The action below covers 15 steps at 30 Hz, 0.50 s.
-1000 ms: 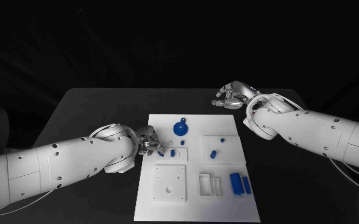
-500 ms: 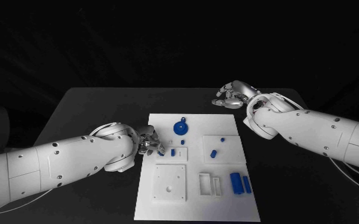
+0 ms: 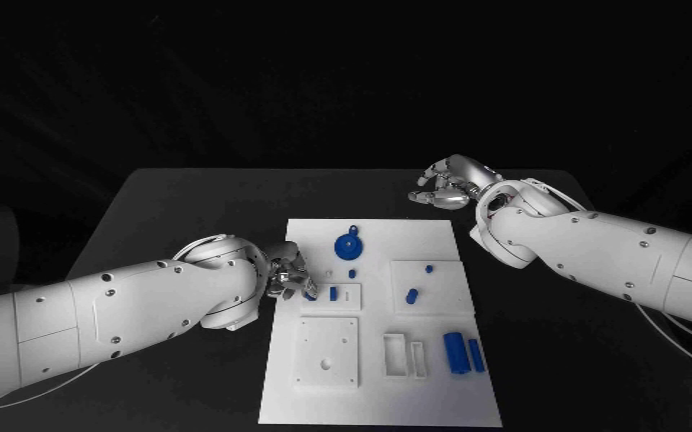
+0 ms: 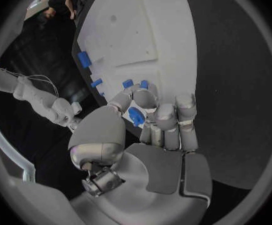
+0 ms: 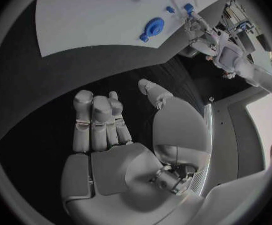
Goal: Assemble the parts on the task board
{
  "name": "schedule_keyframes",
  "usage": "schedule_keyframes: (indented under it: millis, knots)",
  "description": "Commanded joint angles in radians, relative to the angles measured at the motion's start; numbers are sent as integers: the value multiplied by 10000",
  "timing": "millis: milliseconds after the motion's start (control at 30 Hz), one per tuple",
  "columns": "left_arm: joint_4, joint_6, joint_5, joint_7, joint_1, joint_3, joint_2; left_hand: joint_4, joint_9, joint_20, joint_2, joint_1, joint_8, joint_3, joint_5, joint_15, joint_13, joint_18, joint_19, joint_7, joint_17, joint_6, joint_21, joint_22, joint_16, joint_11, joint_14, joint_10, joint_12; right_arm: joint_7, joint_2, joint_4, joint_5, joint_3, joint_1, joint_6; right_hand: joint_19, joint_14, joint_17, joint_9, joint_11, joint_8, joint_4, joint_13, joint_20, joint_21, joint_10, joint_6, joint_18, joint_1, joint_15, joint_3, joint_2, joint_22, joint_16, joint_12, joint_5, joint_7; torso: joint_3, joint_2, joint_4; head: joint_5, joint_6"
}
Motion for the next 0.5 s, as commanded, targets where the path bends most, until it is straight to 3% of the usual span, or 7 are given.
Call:
schedule_keyframes:
  millis: [33,500]
  knots:
    - [-14,348,-67,-121,-54,-51,30,61,2048,-869,132,-86,-1,29,12,-337,17,191,-4,-686,16,1566,69,122,36,-31,298,-58,59,82,-1,13,-24,4,-4,101,-23,90,13,-7,3,14,9,-16,-58,-50,-61,18,635,0,12,-26,93,162,-54,33,36,67,-1,2,0,2,6]
    - [-254,582,-6,-143,-52,-43,206,112,2087,-865,273,-273,-35,31,-63,-339,25,192,-11,-693,40,1610,84,122,54,-36,300,-71,110,84,18,18,-24,4,-4,101,-23,90,16,-7,2,14,8,-19,-59,-52,-62,18,635,11,11,-26,98,163,-57,35,49,66,4,-1,-3,32,8]
